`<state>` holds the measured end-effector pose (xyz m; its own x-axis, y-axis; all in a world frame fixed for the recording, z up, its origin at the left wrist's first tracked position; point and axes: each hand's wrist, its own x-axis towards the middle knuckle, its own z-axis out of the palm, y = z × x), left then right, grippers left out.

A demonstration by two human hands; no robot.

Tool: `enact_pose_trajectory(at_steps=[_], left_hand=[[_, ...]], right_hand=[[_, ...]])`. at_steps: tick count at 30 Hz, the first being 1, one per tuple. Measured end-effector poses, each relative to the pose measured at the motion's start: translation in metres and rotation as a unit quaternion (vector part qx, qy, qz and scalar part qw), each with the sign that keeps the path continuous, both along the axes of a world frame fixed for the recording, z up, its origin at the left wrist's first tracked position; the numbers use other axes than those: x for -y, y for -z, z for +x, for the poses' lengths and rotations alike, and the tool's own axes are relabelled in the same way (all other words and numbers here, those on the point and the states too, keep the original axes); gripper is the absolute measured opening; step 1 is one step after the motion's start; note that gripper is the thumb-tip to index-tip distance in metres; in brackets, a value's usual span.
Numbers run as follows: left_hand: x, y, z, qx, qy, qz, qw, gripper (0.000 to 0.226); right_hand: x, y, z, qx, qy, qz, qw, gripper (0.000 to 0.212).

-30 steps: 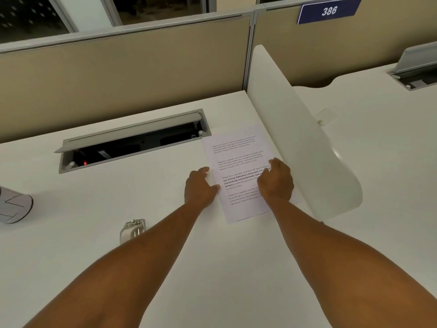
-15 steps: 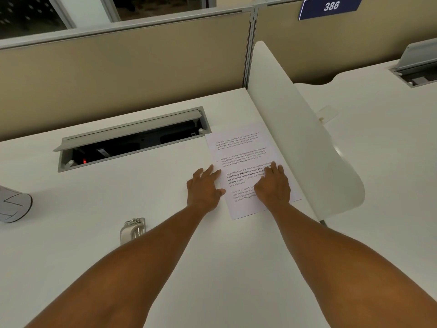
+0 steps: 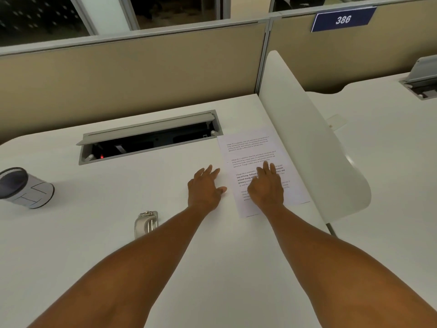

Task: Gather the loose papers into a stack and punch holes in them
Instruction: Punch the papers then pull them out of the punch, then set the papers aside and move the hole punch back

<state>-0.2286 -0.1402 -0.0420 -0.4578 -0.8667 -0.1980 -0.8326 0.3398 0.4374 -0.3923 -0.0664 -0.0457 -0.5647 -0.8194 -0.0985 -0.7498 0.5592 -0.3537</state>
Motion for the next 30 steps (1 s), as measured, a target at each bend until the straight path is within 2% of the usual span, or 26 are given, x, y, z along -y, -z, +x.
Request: enact_pose_trajectory(at_steps=[9, 18, 22, 26, 30], left_hand=[[-0.009, -0.025, 0.064, 0.002, -0.059, -0.046, 0.997, 0.061], [-0.022, -0.032, 0.138, -0.035, -0.190, -0.065, 0.979, 0.042], [-0.029, -0.036, 0.163, -0.035, -0.237, -0.041, 0.970, 0.038], [-0.036, -0.034, 0.184, -0.019, -0.285, 0.021, 0.958, 0.039], [-0.042, -0.031, 0.196, -0.008, -0.300, 0.054, 0.952, 0.039]], right_hand=[[0.001, -0.015, 0.060, 0.014, -0.058, -0.028, 0.998, 0.047], [-0.004, -0.026, 0.124, 0.034, -0.128, -0.037, 0.991, 0.048], [-0.007, -0.025, 0.148, 0.036, -0.151, -0.044, 0.987, 0.047], [-0.014, -0.019, 0.168, 0.045, -0.163, -0.046, 0.985, 0.046], [-0.021, -0.013, 0.186, 0.053, -0.169, -0.046, 0.983, 0.045]])
